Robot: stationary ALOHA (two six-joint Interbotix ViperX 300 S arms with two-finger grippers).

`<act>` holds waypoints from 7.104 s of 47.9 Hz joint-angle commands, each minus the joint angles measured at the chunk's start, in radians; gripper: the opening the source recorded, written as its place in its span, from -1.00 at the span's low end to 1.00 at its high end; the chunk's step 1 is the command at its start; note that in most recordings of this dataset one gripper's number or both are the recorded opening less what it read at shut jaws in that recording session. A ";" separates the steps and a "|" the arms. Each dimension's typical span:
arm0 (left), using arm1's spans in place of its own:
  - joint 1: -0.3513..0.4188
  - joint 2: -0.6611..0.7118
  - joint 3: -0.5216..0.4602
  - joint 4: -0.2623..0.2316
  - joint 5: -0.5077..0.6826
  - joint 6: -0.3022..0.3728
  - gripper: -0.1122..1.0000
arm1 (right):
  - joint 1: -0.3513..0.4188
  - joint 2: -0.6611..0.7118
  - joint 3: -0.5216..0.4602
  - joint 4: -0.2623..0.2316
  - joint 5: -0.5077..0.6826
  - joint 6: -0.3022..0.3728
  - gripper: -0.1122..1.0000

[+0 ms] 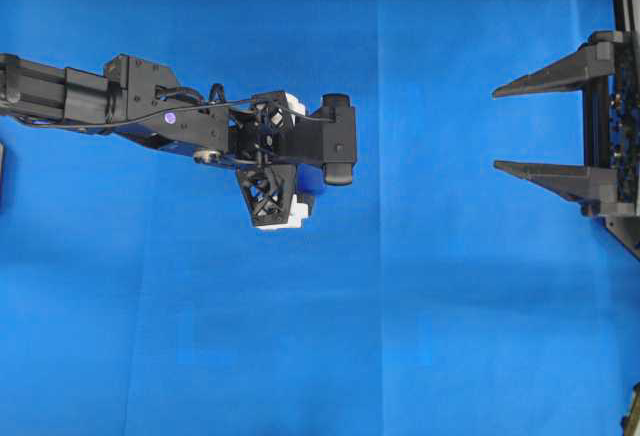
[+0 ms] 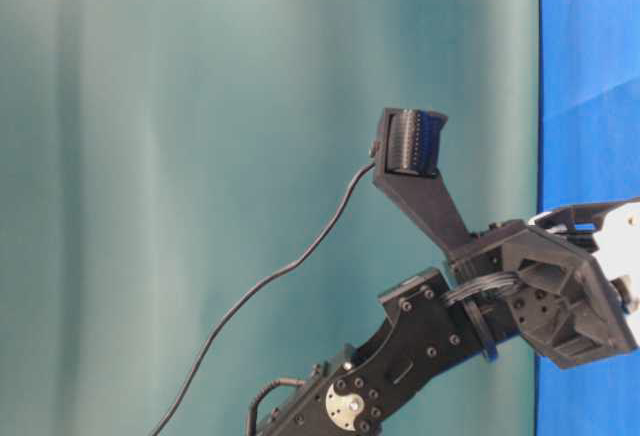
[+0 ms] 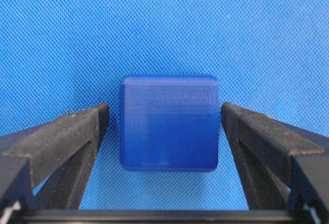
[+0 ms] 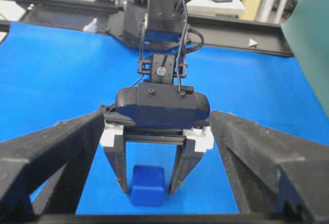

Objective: Handover the blue block to the right arm after grasping it with the left arm, then place it in the designated position.
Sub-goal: 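Lower the left gripper around the blue cube, then close the left gripper on the blue cube, then lift the cube and raise it toward the center with the left gripper, then rotate the right gripper and move it toward the held cube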

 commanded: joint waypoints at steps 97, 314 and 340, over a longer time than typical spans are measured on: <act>-0.043 -0.351 -0.272 0.002 0.494 0.003 0.08 | -0.002 0.006 -0.025 0.003 -0.006 0.000 0.95; -0.057 -0.607 0.241 -0.008 -0.575 -0.026 0.08 | 0.003 0.072 -0.115 -0.611 0.018 -0.687 0.93; -0.057 -0.606 0.241 -0.008 -0.575 -0.029 0.08 | 0.005 0.075 -0.115 -0.615 0.014 -0.693 0.93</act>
